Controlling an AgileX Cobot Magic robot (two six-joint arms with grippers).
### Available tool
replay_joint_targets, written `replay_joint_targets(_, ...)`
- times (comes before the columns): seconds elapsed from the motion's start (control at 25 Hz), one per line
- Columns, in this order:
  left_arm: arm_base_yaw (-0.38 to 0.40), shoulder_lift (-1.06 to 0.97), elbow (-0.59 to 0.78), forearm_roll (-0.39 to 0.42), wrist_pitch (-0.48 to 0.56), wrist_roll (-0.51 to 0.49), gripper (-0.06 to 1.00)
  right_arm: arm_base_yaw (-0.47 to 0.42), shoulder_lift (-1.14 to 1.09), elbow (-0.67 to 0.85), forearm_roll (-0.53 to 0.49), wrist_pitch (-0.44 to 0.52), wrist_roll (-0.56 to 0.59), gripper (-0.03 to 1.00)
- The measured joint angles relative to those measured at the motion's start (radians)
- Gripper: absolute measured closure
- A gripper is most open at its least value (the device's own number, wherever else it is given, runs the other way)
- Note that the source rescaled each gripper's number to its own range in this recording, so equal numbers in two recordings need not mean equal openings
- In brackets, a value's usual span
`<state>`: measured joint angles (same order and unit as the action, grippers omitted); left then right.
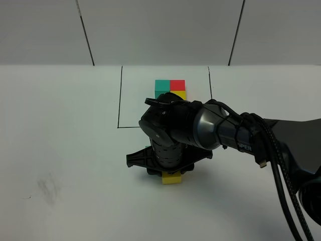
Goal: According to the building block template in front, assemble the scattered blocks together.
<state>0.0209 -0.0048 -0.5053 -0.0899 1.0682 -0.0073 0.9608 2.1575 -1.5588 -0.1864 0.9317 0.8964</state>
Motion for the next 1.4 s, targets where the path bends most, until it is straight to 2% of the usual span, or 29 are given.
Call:
replay_joint_targets(0.48, 0.0, 0.0, 0.0, 0.0, 0.0, 0.0, 0.39, -0.006, 0.031, -0.005, 0.018, 0.016, -0.014, 0.74)
replay_joint_targets(0.92, 0.0, 0.0, 0.0, 0.0, 0.0, 0.0, 0.39, -0.007, 0.033, -0.007, -0.026, 0.018, 0.003, 0.74)
replay_joint_targets(1.4, 0.0, 0.0, 0.0, 0.0, 0.0, 0.0, 0.39, -0.007, 0.035, -0.007, -0.018, -0.029, -0.024, 0.75)
